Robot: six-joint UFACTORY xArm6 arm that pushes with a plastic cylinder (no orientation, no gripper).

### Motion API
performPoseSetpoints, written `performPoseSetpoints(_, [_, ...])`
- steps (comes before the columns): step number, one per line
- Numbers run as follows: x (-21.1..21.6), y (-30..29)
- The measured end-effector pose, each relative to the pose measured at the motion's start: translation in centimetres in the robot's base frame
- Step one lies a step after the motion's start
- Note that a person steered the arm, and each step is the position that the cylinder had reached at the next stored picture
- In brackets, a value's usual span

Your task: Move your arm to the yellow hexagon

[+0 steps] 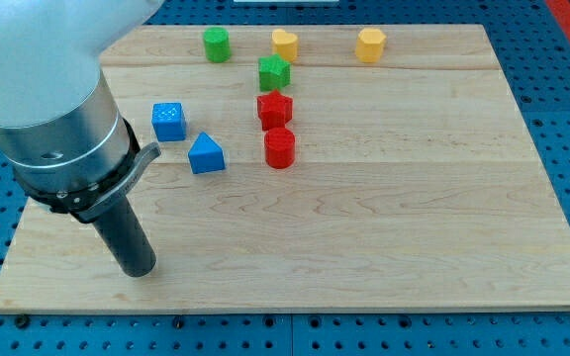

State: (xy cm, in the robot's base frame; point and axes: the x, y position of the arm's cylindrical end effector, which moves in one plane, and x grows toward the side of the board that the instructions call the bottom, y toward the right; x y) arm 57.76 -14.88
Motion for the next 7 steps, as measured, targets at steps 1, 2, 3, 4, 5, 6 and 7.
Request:
performPoseSetpoints(1, [0.0, 0.0])
performPoseSetpoints(2, [1.5, 0.0])
performPoseSetpoints(3, [2.3, 4.8])
performPoseSetpoints(4, [-6.4, 15.6])
performPoseSetpoints(5, [-14.2, 28.5])
performPoseSetpoints(6, [-23.4, 32.8])
performPoseSetpoints(7, [-33.0, 34.3])
